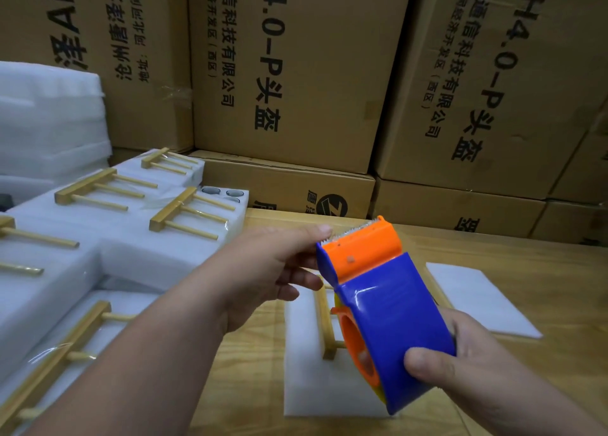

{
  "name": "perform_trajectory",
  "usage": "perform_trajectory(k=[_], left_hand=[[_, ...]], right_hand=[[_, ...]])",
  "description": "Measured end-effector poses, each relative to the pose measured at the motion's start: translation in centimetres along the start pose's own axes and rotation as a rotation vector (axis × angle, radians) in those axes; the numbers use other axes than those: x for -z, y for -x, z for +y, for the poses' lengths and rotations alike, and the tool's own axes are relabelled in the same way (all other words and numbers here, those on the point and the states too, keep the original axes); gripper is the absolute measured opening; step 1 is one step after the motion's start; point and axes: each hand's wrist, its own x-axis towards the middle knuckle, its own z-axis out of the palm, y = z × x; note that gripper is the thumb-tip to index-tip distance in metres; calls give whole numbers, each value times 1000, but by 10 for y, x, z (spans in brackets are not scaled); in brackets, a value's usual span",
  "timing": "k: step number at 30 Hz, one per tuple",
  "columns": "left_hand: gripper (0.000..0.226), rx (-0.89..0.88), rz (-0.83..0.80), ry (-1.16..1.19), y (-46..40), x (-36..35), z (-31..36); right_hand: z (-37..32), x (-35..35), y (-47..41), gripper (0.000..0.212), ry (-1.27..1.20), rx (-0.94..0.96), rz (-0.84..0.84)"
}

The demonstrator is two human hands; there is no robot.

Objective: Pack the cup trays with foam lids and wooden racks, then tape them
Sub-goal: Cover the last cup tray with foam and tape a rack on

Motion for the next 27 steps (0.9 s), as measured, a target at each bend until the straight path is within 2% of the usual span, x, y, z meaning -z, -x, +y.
perform_trajectory(k=[5,11,16,19,23,27], left_hand=[[23,30,-73,-33,-1,8,-3],[32,12,-122,-85,0,12,-1],[25,-34,23,-26,-5,18,6],[38,-51,23,-19,-6,21,18],[38,-93,-13,-113,-4,24,34],[30,-138,65,-196,-6,28,37]], right_hand=[[-12,-1,4,49,78,-9,-87],[-29,6,4,38,227,-1,-164],[-54,16,-7,20,432,100,-190],[-72,25,-19,17,556,119,-188],[-93,34,-35,18,704,132,-222],[-102,41,-46,18,801,135,-206]])
